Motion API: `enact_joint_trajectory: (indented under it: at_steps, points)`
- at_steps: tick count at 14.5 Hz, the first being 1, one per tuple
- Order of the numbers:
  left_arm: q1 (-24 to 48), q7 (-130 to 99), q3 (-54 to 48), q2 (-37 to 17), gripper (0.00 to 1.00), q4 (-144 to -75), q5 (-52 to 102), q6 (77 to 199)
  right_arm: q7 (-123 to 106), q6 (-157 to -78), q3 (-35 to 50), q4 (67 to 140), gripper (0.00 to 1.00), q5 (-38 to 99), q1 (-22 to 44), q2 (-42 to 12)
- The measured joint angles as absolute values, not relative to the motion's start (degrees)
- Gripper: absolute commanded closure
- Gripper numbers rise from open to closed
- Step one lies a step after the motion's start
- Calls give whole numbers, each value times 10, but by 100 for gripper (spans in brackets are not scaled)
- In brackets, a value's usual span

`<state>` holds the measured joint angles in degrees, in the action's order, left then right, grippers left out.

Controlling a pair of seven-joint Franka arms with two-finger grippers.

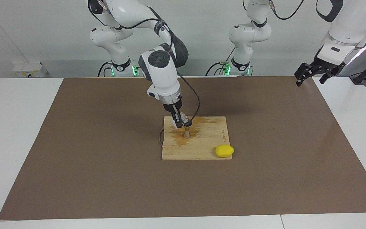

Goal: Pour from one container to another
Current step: 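Turn the glass upright and carry it back with the right gripper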

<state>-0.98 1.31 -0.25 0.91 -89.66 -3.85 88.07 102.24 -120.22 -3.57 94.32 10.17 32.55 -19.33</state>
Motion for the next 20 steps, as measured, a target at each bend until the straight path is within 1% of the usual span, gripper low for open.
enact_joint_trajectory:
  at_steps: [2, 10, 17, 20]
  points:
    - [4, 13, 15, 9, 0, -897, -36, 881, 1023, -1199, -37, 943, 100, 121, 323, -193]
    - [6, 13, 21, 9, 0, -896, -27, 881, 991, -1179, -38, 939, 100, 226, 278, -182]
    - [6, 12, 23, 9, 0, -896, -22, 881, 876, -1147, -40, 943, 100, 373, 188, -172]
    - [6, 8, 23, 9, 0, -896, -21, 881, 813, -1146, -40, 963, 100, 443, 147, -169]
